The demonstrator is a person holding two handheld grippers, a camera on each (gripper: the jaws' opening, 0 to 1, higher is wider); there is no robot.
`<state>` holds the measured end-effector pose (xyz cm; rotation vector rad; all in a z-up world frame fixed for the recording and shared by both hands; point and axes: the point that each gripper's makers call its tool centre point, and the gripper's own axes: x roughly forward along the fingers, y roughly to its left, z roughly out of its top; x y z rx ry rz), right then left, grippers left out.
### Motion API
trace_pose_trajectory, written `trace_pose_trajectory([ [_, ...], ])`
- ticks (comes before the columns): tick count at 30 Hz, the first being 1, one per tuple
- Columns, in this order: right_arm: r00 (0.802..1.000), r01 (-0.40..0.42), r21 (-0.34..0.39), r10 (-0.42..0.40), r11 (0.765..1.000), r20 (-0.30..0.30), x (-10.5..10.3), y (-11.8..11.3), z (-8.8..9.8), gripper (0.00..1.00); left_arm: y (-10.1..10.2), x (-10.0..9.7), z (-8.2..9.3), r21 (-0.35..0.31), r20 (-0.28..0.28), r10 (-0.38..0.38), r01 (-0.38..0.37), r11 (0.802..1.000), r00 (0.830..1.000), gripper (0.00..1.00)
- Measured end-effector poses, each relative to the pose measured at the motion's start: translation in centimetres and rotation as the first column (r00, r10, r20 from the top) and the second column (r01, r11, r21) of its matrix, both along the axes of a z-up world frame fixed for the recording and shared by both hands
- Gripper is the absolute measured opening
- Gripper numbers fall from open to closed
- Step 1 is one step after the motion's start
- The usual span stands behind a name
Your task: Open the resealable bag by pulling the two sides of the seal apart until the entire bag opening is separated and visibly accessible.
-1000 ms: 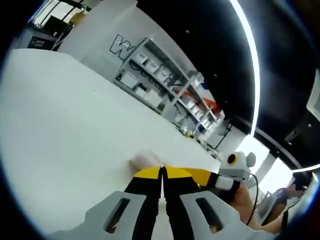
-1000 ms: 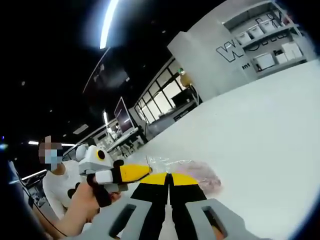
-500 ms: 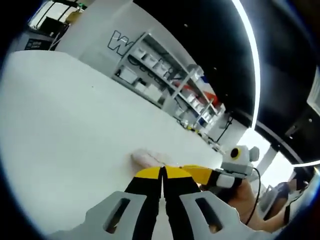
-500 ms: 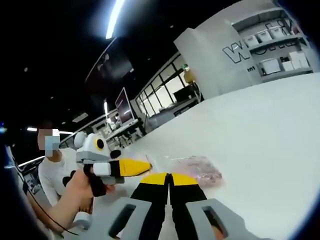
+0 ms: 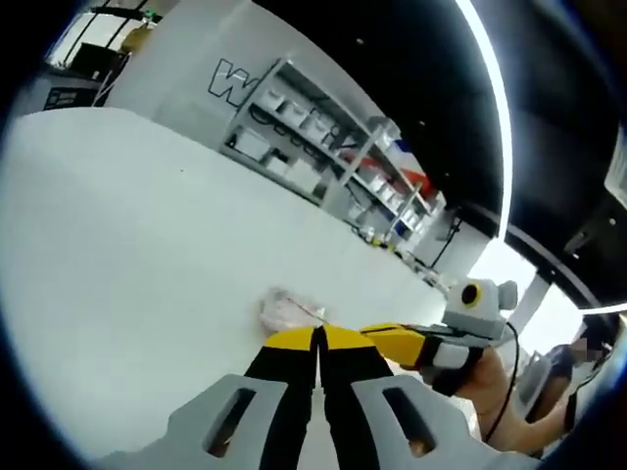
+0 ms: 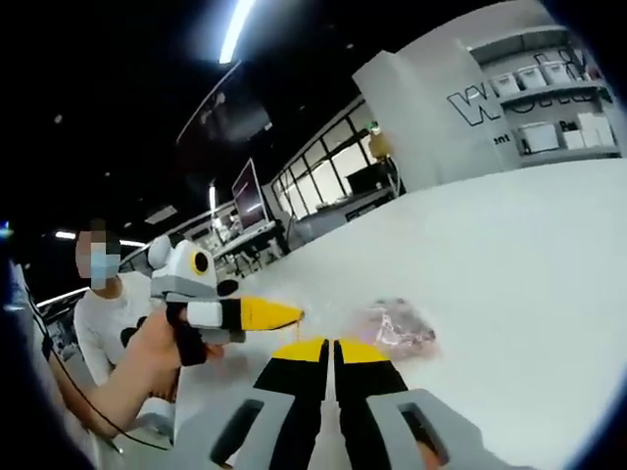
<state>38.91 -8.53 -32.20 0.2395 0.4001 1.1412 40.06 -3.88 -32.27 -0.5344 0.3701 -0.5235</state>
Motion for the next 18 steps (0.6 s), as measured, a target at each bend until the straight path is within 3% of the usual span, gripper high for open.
trace_pose_trajectory([
  [10, 0.998, -0.056, 0.018, 0.055, 0.998, 0.043, -0.6, 1.5, 1.4, 0.02, 0.0, -0.3, 0.0, 0.071, 0.028, -0.013, 0.011, 0.997, 1.000, 0.01],
  [18, 0.994, -0.095, -0.007, 0.095, 0.995, 0.061, -1.4, 2.8, 1.1, 0.07, -0.2, -0.5, -0.3, 0.122, 0.043, -0.028, 0.023, 0.992, 0.999, 0.01],
])
